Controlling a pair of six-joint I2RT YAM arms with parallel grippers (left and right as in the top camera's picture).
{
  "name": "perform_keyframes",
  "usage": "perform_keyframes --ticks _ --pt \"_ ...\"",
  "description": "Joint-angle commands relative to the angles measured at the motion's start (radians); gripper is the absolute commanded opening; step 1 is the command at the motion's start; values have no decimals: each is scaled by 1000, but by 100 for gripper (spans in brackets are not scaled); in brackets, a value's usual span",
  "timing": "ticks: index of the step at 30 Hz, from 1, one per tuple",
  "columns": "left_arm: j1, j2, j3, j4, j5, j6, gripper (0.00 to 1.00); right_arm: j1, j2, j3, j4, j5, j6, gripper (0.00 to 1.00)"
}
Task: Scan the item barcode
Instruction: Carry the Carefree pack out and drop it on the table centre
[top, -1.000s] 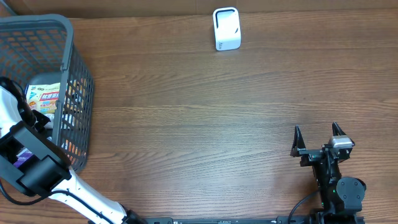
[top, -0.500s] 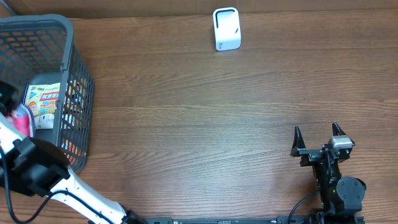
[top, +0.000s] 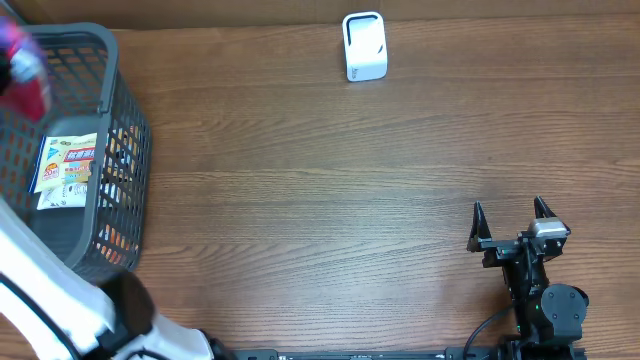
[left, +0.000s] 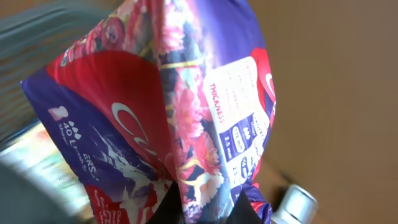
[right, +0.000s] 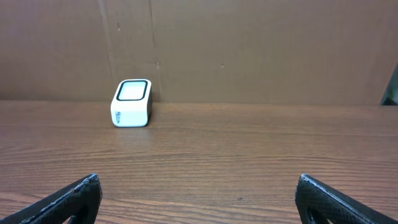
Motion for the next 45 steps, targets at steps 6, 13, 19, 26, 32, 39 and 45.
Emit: perform_keyframes --ticks 6,13,19,26,32,39,45 --pt "-428 -38 4 -8 43 -3 4 -3 -9 -10 8 13 -4 100" --pt "-801 148 -37 -48 -102 -3 4 -3 -9 -10 7 13 -4 100" --pt "-985 361 -37 -97 -213 -43 4 -3 -9 -10 8 13 -4 100" --pt "-1124 608 -37 -111 -232 -61 4 -3 -9 -10 8 13 -4 100" --pt "-1196 754 -37 -123 -232 -67 7 -3 -9 -10 7 13 -4 100" --pt "-1199 750 -31 -156 -232 -54 70 -3 -9 -10 7 13 -4 100" --pt "-1134 669 37 -203 -230 -32 70 -3 -9 -10 8 13 -4 100"
